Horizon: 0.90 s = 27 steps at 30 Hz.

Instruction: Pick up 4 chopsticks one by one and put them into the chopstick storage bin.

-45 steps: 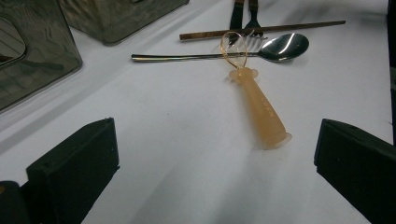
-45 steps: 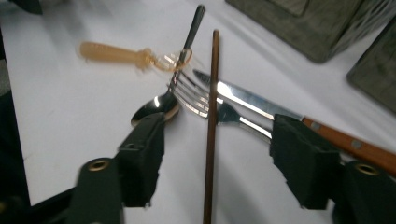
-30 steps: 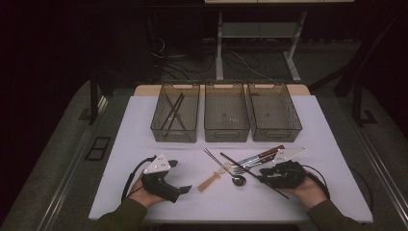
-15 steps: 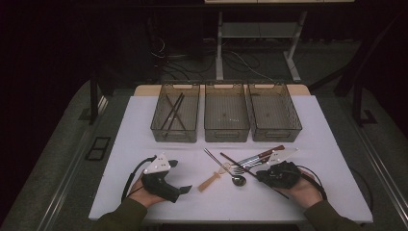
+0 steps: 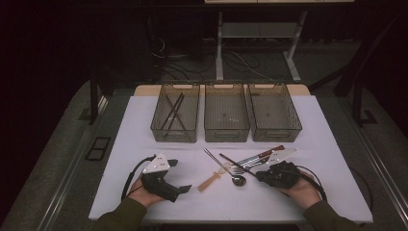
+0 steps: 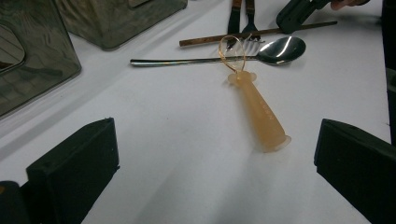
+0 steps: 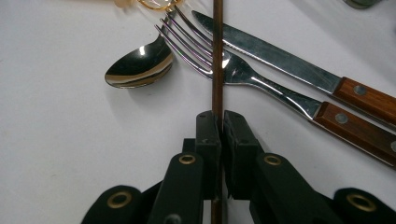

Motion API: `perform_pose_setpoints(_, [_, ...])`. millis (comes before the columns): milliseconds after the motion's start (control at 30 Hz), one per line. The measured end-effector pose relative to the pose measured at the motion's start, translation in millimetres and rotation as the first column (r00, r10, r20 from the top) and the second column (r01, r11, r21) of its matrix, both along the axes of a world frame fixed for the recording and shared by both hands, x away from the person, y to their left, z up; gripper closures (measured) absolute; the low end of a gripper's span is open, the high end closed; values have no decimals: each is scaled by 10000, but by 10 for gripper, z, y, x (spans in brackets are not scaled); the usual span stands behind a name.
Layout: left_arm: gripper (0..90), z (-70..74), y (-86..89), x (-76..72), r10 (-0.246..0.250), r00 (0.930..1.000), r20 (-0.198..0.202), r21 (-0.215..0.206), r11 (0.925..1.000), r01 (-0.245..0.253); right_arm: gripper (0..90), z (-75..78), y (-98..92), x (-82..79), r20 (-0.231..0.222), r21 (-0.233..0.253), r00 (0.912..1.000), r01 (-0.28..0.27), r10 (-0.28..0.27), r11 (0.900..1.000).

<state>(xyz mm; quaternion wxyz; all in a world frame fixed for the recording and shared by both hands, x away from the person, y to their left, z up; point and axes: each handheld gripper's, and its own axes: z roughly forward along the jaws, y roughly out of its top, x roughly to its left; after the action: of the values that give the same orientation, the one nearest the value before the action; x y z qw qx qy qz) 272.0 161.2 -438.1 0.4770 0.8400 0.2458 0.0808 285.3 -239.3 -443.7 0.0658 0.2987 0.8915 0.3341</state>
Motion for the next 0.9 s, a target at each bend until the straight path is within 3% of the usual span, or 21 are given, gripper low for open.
perform_pose_setpoints(167, [0, -7, 5, 11, 62, 10000, -20, -71, 10000, -62, 854, 21, -27, 14, -57, 94, 9999, 111, -111, 9999])
perform_pose_setpoints(533, [0, -23, 5, 25, 161, 9998, -78, -13, 9999, -161, 856, 131, -130, 32, -38, 822, 9987, 516, -515, 9953])
perform_pose_setpoints(900, [0, -27, -4, 23, 97, 9999, -109, 58, 9999, -96, 855, 247, -219, 49, 217, 1409, 9974, 650, -687, 9879])
